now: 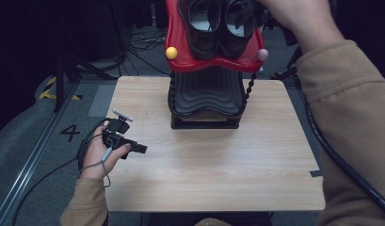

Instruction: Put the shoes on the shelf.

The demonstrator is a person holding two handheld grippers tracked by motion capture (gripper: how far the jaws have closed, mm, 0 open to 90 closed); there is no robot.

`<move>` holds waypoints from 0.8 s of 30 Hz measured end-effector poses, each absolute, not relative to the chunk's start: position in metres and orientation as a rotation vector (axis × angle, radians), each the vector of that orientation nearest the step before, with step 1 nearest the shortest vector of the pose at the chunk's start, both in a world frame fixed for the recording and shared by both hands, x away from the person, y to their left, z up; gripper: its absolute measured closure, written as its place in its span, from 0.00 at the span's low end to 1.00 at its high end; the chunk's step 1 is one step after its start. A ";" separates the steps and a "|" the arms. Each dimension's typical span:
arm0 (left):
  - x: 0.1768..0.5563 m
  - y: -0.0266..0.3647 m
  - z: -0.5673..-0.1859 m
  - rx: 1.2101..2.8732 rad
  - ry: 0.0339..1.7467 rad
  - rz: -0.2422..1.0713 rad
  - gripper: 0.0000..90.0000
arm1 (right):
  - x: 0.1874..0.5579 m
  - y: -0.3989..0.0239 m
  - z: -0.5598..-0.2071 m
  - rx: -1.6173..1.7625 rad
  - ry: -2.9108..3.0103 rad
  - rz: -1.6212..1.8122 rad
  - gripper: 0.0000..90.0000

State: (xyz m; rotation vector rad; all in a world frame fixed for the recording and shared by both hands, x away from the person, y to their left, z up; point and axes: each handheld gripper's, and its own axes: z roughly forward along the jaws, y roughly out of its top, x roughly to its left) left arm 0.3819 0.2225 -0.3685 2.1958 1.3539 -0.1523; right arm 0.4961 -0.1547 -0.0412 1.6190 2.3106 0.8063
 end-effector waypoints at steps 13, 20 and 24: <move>0.367 0.238 -0.366 2.169 1.429 -0.123 0.51 | 0.446 -0.226 -0.054 1.484 2.371 0.851 0.42; 0.360 0.239 -0.366 2.176 1.446 -0.107 0.51 | 0.422 -0.265 -0.070 1.461 2.374 0.850 0.41; 0.357 0.239 -0.367 2.183 1.455 -0.103 0.51 | 0.411 -0.280 -0.082 1.441 2.393 0.864 0.41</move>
